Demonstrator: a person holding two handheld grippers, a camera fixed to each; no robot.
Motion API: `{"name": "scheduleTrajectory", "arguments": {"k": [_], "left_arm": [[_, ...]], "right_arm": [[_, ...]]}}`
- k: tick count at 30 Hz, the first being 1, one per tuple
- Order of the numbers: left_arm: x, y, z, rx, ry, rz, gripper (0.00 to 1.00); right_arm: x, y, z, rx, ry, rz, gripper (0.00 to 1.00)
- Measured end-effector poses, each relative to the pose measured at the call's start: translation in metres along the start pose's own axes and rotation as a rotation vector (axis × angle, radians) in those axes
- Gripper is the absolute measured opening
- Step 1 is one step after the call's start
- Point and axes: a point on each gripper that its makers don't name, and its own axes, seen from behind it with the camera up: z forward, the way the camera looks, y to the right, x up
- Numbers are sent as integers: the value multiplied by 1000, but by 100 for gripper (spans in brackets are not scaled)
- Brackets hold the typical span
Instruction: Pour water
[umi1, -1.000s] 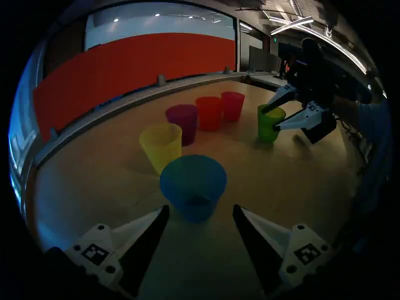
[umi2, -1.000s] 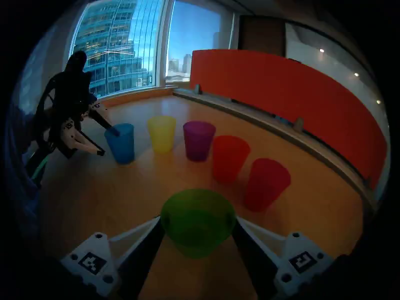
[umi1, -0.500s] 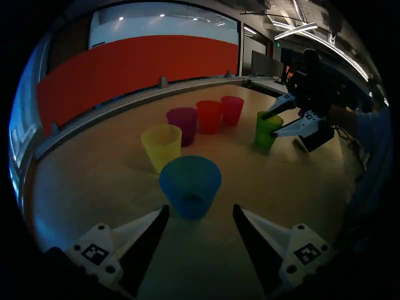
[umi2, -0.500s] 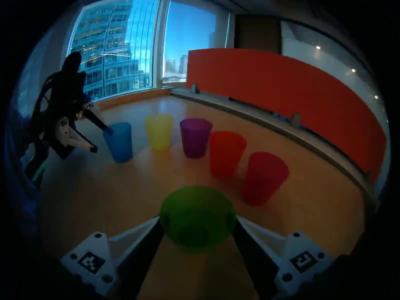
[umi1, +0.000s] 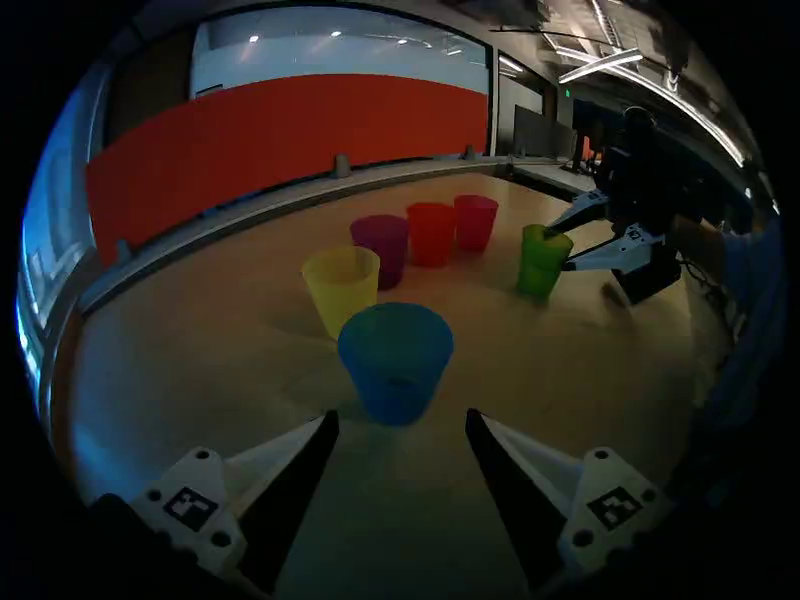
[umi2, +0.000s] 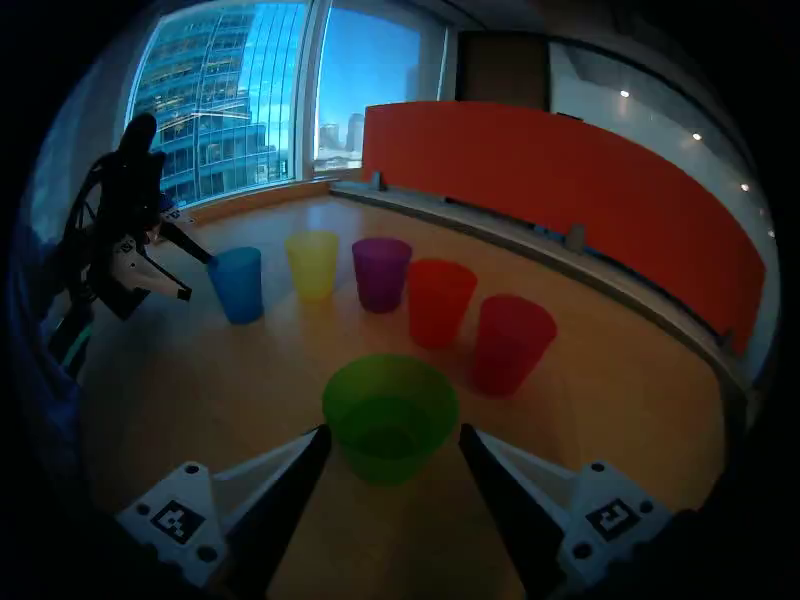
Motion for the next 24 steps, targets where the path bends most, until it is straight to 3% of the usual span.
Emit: {"name": "scheduleTrajectory", "arguments": {"k": [15, 24], "left_arm": [[2, -14, -28, 100, 70, -35, 94], [16, -27, -48, 191, 155, -56, 94]], "right_arm": [[1, 7, -41, -76, 57, 38, 99], [28, 5, -58, -131, 149, 62, 99]]}}
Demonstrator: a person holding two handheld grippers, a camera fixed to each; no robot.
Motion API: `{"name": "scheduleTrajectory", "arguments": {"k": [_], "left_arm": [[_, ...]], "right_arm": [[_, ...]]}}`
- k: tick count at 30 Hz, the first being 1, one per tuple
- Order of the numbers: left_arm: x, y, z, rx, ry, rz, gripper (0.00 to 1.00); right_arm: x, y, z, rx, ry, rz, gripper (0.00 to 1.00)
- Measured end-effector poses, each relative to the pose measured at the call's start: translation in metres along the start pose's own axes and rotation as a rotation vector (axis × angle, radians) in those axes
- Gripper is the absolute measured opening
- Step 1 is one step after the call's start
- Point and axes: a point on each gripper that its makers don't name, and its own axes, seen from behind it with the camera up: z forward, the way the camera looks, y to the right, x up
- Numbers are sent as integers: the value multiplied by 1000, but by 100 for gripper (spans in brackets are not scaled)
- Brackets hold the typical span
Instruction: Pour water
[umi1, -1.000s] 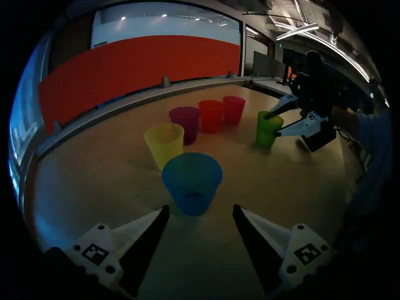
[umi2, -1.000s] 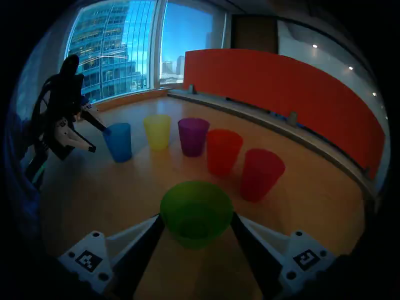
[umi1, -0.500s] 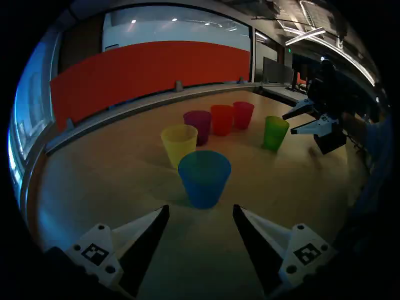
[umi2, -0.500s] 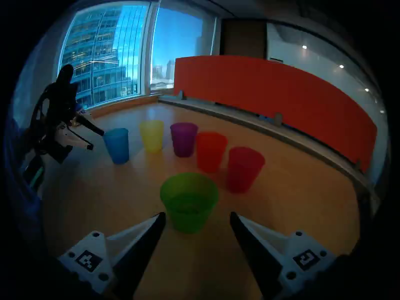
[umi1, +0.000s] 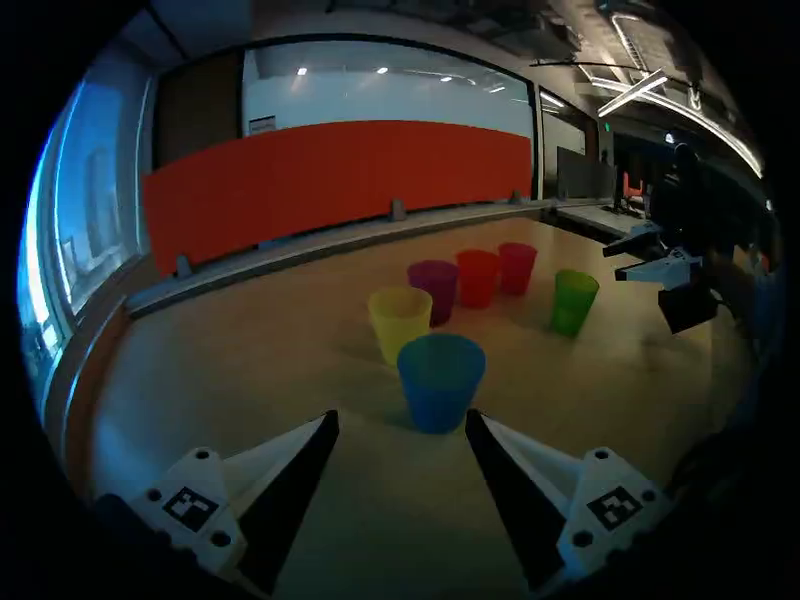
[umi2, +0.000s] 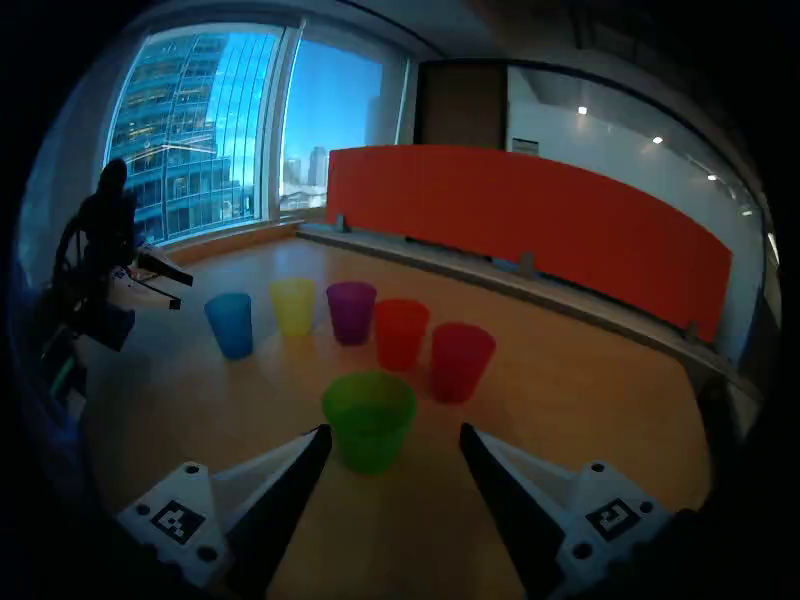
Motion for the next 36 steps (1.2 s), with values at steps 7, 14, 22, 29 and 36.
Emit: {"name": "scheduleTrajectory", "arguments": {"k": [7, 14, 22, 29, 36], "left_arm": [[16, -16, -13, 94, 78, -21, 94], [37, -32, -25, 181, 159, -28, 94], [61, -47, -42, 264, 258, -42, 94], [79, -56, -53, 322, 346, -60, 94], [89, -62, -58, 365, 397, -71, 94]], "right_arm": [[31, 3, -7, -60, 99, 33, 99], [54, 10, -13, -132, 182, 42, 99], [74, 32, -20, -262, 272, 46, 99], [88, 52, -31, -373, 347, 69, 99], [99, 64, -43, -457, 422, 104, 99]]}}
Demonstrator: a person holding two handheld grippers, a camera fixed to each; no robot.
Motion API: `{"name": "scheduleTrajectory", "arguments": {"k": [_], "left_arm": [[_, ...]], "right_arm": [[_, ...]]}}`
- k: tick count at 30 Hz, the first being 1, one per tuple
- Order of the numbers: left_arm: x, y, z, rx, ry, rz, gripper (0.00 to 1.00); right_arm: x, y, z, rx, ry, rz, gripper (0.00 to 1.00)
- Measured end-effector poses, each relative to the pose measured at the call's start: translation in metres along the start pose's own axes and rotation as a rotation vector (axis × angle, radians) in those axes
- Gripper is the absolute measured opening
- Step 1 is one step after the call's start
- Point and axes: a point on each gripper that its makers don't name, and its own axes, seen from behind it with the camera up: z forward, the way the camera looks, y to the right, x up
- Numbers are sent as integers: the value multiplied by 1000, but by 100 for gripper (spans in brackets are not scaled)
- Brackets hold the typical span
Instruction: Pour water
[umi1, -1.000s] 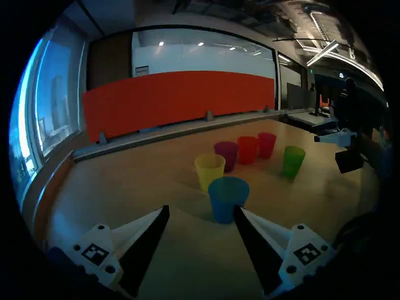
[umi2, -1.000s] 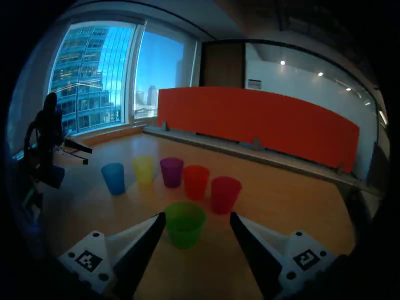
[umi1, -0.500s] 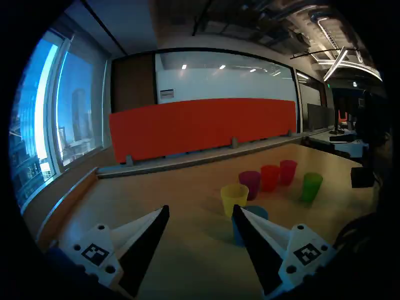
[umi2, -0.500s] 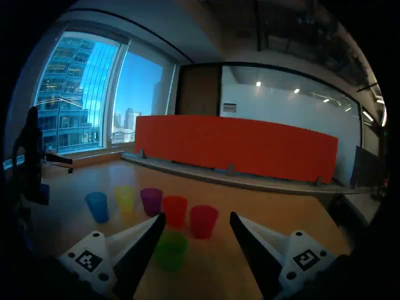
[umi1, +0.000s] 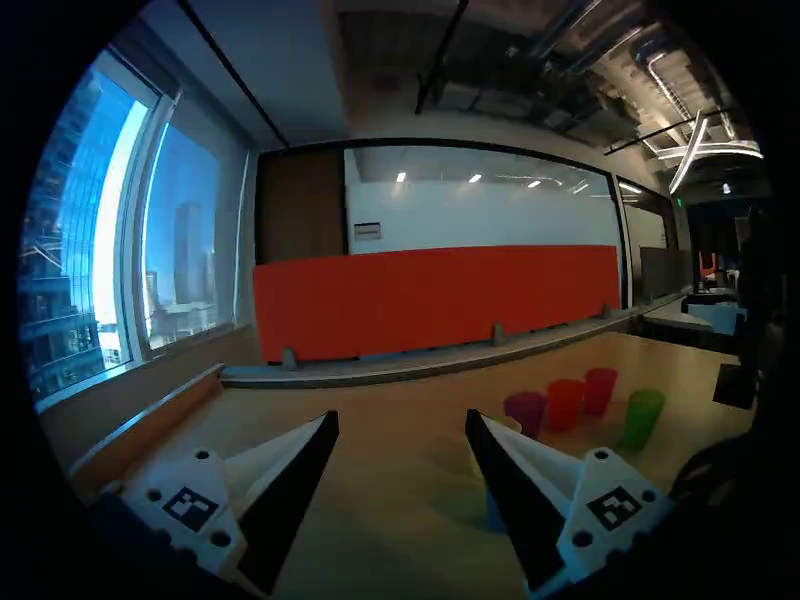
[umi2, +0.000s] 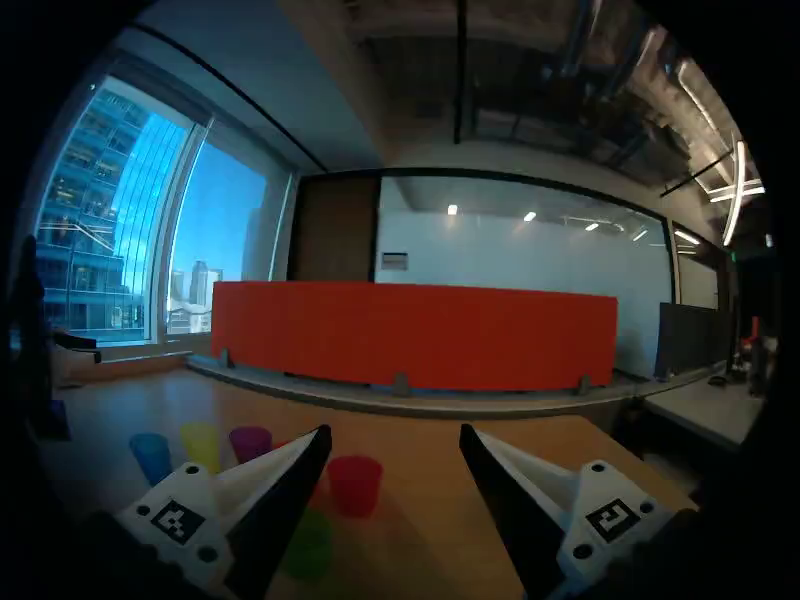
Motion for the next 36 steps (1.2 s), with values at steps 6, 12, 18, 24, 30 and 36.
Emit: {"name": "scheduleTrajectory", "arguments": {"k": [6, 12, 18, 24, 30, 36], "left_arm": [[4, -3, 0, 22, 22, -21, 94], [9, -9, 2, 46, 43, -46, 94], [5, -15, 6, 55, 50, -92, 94], [-6, -21, 11, 81, 43, -64, 94], [-14, -25, 14, 113, 52, -34, 94], [-29, -29, 17, 135, 51, -40, 94]], "right_arm": [[8, 8, -1, -70, 50, 1, 99], [12, 14, -4, -124, 67, 13, 99], [14, 17, -8, -144, 70, 22, 99], [12, 17, -10, -152, 65, 28, 99], [12, 12, -10, -147, 67, 32, 99], [10, 10, -8, -150, 48, 48, 99]]}}
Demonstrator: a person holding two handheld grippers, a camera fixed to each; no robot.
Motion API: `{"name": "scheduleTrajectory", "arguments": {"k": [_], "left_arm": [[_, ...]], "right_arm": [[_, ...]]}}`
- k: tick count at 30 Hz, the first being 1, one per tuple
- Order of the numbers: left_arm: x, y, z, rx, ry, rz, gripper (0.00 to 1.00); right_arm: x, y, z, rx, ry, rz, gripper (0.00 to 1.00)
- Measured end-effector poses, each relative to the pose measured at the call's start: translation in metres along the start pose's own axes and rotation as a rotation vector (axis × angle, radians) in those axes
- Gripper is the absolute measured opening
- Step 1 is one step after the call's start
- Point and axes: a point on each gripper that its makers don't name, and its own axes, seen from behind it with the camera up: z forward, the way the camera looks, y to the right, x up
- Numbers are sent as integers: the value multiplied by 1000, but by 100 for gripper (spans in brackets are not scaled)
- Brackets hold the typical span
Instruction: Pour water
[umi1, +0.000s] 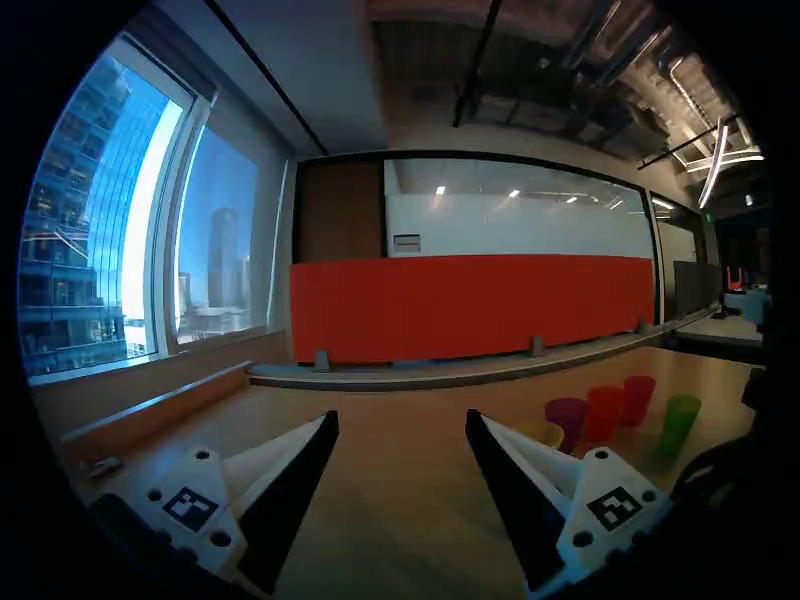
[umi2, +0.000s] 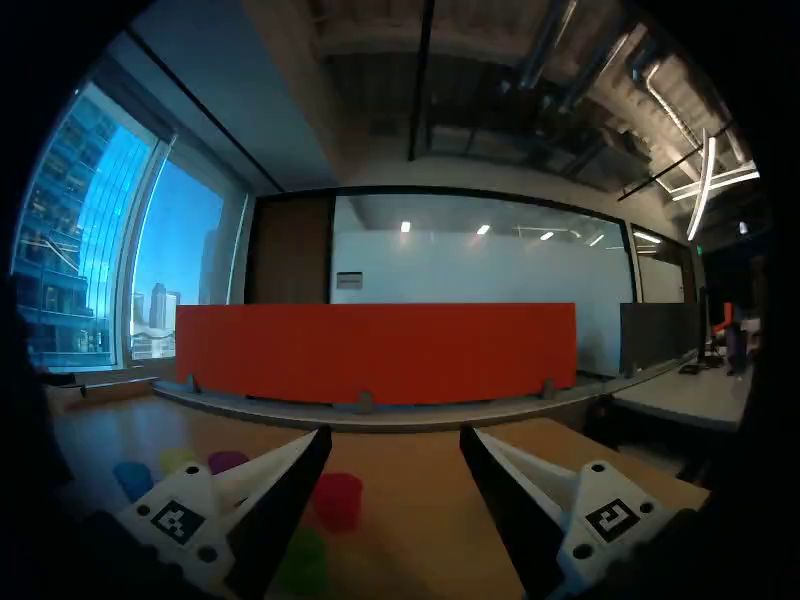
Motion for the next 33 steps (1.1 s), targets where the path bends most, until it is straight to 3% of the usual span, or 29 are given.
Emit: {"name": "scheduleTrajectory", "arguments": {"k": [5, 17, 33], "left_arm": [[-12, -2, 1, 14, -12, -8, 94], [-32, 12, 9, -1, -14, 20, 94], [-43, 3, 21, -3, -16, -12, 94]], "right_arm": [[-2, -3, 1, 2, -17, 3, 99], [0, -8, -2, 8, -28, 26, 99], [1, -3, -3, -6, -35, 23, 99]]}}
